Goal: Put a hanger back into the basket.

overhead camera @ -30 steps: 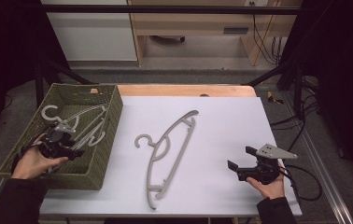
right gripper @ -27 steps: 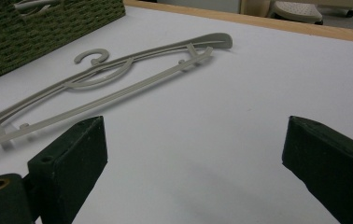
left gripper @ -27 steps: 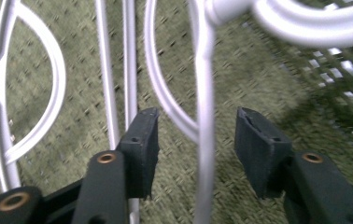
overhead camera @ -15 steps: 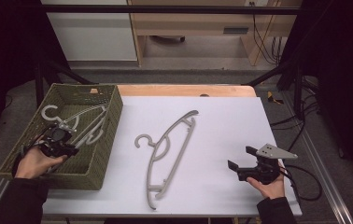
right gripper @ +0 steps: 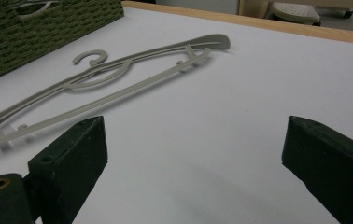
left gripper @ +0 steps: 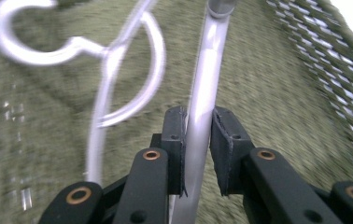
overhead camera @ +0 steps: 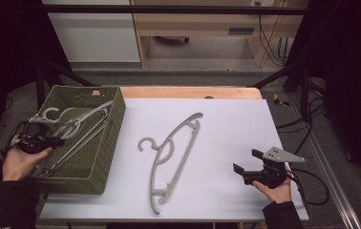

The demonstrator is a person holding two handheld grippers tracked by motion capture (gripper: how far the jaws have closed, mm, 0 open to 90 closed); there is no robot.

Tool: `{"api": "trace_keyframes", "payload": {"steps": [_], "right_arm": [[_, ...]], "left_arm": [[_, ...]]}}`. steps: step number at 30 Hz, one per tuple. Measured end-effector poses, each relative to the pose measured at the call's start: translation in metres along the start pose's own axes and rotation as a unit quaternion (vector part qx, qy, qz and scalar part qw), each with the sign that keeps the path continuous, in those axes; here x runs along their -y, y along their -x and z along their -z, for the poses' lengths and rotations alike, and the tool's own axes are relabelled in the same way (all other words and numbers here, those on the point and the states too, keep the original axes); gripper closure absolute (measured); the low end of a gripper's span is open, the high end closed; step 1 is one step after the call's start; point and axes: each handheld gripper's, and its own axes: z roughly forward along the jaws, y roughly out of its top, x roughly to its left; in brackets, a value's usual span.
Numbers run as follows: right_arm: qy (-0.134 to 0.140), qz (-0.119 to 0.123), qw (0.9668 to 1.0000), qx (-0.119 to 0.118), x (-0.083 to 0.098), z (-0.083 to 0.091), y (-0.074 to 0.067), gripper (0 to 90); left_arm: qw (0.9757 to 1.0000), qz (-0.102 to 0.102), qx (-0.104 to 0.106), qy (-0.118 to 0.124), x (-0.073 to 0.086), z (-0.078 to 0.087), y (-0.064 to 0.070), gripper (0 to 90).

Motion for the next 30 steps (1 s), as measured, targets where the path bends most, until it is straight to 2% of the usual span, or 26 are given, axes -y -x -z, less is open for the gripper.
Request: {"api": "trace_keyframes", "payload": {"steps": [2,3,5,7,9,10,11,13,14,15,16,17,19,20,24,26,29,30], "right_arm": [[0.0,0.0,1.0,0.0,0.0,0.0,0.0,7.0],[0.0,0.0,1.0,0.0,0.0,0.0,0.0,7.0],[-0.001,0.001,1.0,-0.001,0.0,-0.001,0.0,7.0],[-0.001,0.001,1.0,-0.001,0.0,-0.001,0.0,7.0],[-0.001,0.001,1.0,-0.002,0.0,-0.001,0.0,7.0],[-0.001,0.0,1.0,-0.002,0.0,-0.001,0.0,7.0],[-0.001,0.001,1.0,-0.002,0.0,-0.001,0.0,7.0],[0.0,0.0,1.0,-0.001,0.0,0.0,0.0,7.0],[0.0,0.0,1.0,-0.001,0.0,0.0,0.0,7.0],[0.002,-0.001,1.0,-0.002,0.0,0.0,0.0,7.0],[0.002,-0.001,1.0,-0.002,0.0,0.0,0.0,7.0],[0.002,-0.001,1.0,-0.002,0.0,0.0,0.0,7.0],[0.002,0.0,1.0,-0.001,0.0,0.0,0.0,6.9],[0.002,0.001,1.0,-0.001,0.0,0.001,0.0,6.9],[0.005,0.0,1.0,-0.002,-0.001,0.001,0.001,6.9],[0.008,-0.003,1.0,-0.002,-0.001,0.002,0.0,6.8],[0.012,-0.003,0.9999,-0.001,-0.003,0.003,0.0,6.7],[0.014,-0.003,0.9999,-0.002,-0.003,0.004,0.0,6.6]], "left_arm": [[0.9995,0.02,-0.023,0.005,0.001,-0.001,-0.009,74.9],[0.9995,0.02,-0.023,0.005,0.001,-0.001,-0.009,75.0],[0.9989,0.033,-0.034,0.001,0.003,-0.005,-0.015,74.8],[0.9977,0.042,-0.053,-0.006,0.002,-0.008,-0.018,74.5],[0.9969,0.043,-0.065,-0.01,0.002,-0.01,-0.02,70.6],[0.9968,0.045,-0.065,-0.012,0.002,-0.009,-0.021,69.4],[0.9965,0.053,-0.064,-0.004,0.003,-0.008,-0.022,69.0],[0.9967,0.05,-0.063,0.013,0.004,-0.001,-0.021,67.1],[0.9967,0.05,-0.063,0.013,0.004,-0.001,-0.021,66.2],[0.9969,0.049,-0.059,0.019,0.004,0.002,-0.021,65.2],[0.997,0.048,-0.049,0.037,0.004,0.008,-0.017,63.8],[0.997,0.048,-0.049,0.037,0.004,0.008,-0.017,61.5],[0.9966,0.044,-0.039,0.059,0.004,0.015,-0.011,59.7],[0.996,0.04,-0.028,0.075,0.004,0.02,-0.007,55.6],[0.9928,0.031,-0.003,0.116,0.003,0.031,0.009,50.5],[0.9887,0.034,0.013,0.145,0.002,0.035,0.019,47.4],[0.9831,0.024,0.038,0.177,0.002,0.042,0.034,41.6],[0.9824,0.017,0.04,0.182,0.002,0.043,0.039,39.2]]}}
